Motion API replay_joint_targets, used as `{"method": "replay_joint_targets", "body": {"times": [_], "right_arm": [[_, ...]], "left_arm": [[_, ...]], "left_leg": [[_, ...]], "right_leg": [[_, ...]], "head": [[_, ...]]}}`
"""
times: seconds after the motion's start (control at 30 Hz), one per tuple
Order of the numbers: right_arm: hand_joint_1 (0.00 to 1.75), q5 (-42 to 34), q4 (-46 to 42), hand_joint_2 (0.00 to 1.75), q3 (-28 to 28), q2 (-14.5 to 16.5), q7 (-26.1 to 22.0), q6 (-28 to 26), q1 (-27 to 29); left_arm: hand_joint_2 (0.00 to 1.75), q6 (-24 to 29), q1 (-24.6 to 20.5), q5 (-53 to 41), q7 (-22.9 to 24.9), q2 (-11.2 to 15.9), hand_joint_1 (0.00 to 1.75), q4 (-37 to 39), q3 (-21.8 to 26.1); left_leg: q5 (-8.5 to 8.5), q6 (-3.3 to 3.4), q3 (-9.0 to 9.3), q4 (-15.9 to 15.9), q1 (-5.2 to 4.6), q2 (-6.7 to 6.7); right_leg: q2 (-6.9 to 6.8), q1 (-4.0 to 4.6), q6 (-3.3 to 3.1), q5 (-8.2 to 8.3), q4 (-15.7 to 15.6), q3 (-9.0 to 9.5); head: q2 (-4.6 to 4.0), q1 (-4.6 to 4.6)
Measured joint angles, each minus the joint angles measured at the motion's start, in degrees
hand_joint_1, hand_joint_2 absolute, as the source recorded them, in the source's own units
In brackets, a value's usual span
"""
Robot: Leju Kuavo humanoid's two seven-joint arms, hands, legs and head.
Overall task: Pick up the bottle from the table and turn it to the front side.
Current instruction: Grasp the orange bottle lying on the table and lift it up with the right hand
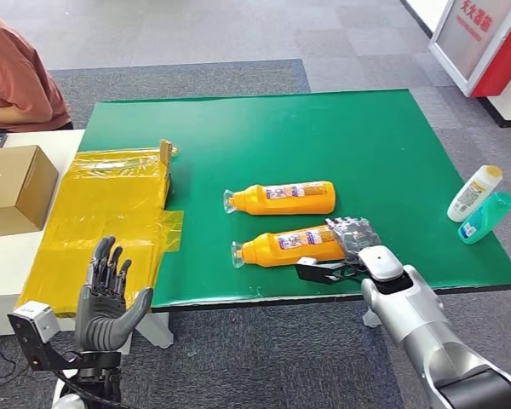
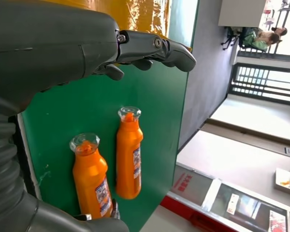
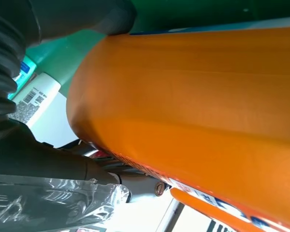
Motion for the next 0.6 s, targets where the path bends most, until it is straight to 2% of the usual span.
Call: {"method": "replay_joint_targets", "body": {"times": [0.33,0.53,0.6], "right_arm": [[1.75,-2.0,0.1,1.75,0.1,0.0,-0.6,-2.6,0.0],[1.75,-6.8,-0.5,1.75,-0.4,-0.1,-2.7,-4.5,1.3],[1.75,-11.0,-1.2,1.75,-1.3,-0.1,-4.8,-4.2,2.1]], "left_arm": [[1.75,0.4,0.0,0.2,-0.2,0.2,0.00,0.0,0.0],[1.75,0.6,0.0,0.2,-0.2,0.2,0.00,0.0,0.0],[1.75,0.6,0.0,0.2,-0.4,0.2,0.00,0.0,0.0]], "left_leg": [[0.01,0.00,-0.03,0.0,0.00,0.05],[0.04,0.00,-0.09,0.0,0.01,0.02],[0.02,0.00,-0.11,0.0,0.01,0.01]], "right_leg": [[0.05,0.00,0.00,0.04,0.0,-0.03],[0.04,0.01,0.03,0.02,0.0,-0.08],[0.03,0.01,0.04,-0.01,0.0,-0.09]], "head": [[0.00,0.01],[0.00,0.01],[0.00,0.00]]}}
